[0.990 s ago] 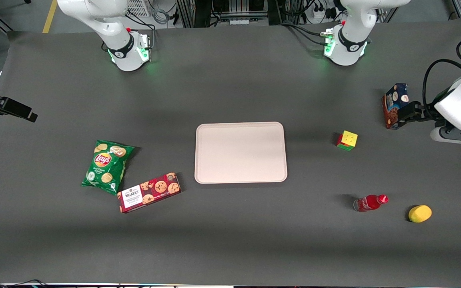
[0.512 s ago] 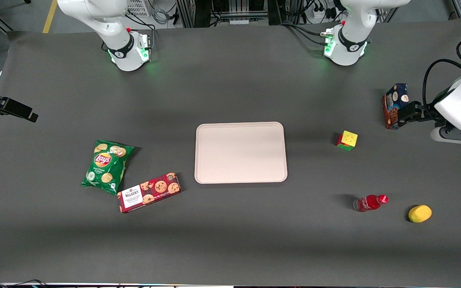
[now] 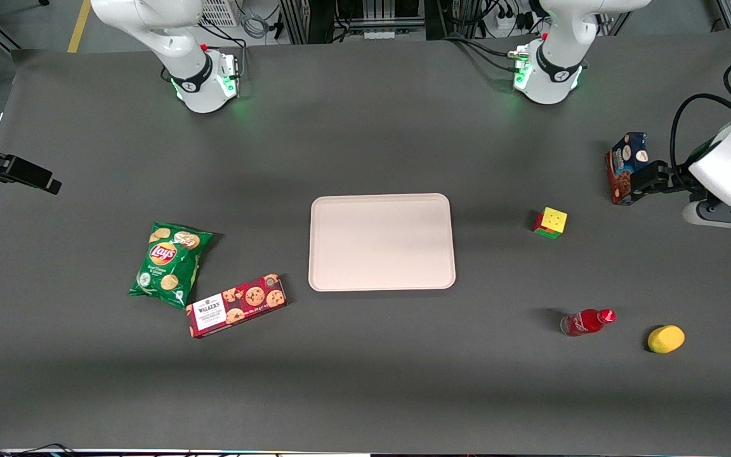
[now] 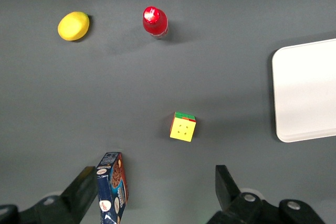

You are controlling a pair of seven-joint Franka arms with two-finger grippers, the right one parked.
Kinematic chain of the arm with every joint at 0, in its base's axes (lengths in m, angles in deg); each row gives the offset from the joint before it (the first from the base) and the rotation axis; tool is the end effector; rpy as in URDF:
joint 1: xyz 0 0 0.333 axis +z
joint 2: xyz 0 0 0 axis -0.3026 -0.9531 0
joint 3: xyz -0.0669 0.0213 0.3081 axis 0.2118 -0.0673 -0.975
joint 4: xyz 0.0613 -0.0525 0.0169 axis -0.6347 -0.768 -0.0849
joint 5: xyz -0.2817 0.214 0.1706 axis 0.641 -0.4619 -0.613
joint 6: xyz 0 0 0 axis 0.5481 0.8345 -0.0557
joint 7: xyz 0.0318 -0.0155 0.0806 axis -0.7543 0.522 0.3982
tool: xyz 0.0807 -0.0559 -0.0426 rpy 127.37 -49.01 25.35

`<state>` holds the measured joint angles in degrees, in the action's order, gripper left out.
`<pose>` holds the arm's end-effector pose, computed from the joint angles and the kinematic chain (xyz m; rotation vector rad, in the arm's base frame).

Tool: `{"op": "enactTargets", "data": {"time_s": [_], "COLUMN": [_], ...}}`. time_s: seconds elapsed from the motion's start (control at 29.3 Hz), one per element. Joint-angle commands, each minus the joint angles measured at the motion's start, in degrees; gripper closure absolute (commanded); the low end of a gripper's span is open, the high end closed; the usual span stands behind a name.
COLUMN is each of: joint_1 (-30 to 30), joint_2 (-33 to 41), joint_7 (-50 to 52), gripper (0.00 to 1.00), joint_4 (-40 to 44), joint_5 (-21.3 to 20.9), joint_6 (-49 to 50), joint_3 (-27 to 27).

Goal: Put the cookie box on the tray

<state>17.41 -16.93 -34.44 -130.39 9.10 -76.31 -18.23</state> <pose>0.5734 -0.0409 0.5832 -3.1181 0.2121 0.0993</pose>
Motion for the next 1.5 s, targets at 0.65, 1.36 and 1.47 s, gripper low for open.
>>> {"op": "enactTargets", "data": {"time_s": [0.65, 1.36, 1.47], "joint_1": [0.38, 0.38, 0.29], "joint_2": [1.62, 15.06, 17.08], "joint_7": [-8.76, -17.28, -17.28], "gripper": [0.0, 0.0, 0.0], "joint_4": [-1.5, -20.39, -23.82], "joint_5": [-0.38, -6.09, -6.26], "joint_6": [2.01, -4.14, -6.07], "joint_3": [-8.54, -19.27, -19.27]}}
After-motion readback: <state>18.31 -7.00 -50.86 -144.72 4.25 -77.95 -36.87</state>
